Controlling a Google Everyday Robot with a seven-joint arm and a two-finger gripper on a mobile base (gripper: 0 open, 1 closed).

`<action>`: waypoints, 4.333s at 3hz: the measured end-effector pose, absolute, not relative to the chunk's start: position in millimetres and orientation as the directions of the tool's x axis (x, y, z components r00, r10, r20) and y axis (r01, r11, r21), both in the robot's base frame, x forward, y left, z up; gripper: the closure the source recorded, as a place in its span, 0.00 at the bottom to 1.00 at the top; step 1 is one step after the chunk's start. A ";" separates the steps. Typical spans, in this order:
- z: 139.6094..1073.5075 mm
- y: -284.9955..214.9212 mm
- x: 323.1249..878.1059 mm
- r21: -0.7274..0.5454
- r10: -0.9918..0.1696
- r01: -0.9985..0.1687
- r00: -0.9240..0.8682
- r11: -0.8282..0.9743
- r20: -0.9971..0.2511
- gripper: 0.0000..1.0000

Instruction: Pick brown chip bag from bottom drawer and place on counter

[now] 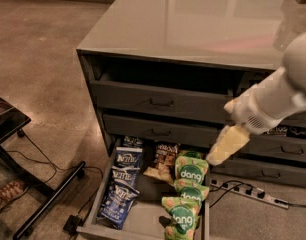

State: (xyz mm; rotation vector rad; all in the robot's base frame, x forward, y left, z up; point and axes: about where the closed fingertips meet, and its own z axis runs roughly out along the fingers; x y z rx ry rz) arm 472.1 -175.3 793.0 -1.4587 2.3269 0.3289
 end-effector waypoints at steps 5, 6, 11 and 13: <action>640.7 -108.2 488.3 0.259 -0.492 -0.725 -0.642 0.638 -0.588 0.00; 583.8 -87.0 485.0 0.332 -0.376 -0.639 -0.715 0.694 -0.589 0.00; 508.9 -74.3 544.3 0.407 -0.024 -0.371 -0.763 0.835 -0.646 0.00; 484.2 -71.5 556.8 0.476 0.111 -0.288 -0.752 0.831 -0.650 0.00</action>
Offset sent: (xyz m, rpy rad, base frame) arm 0.0300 0.0537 -0.1301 0.2733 0.0333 -0.3088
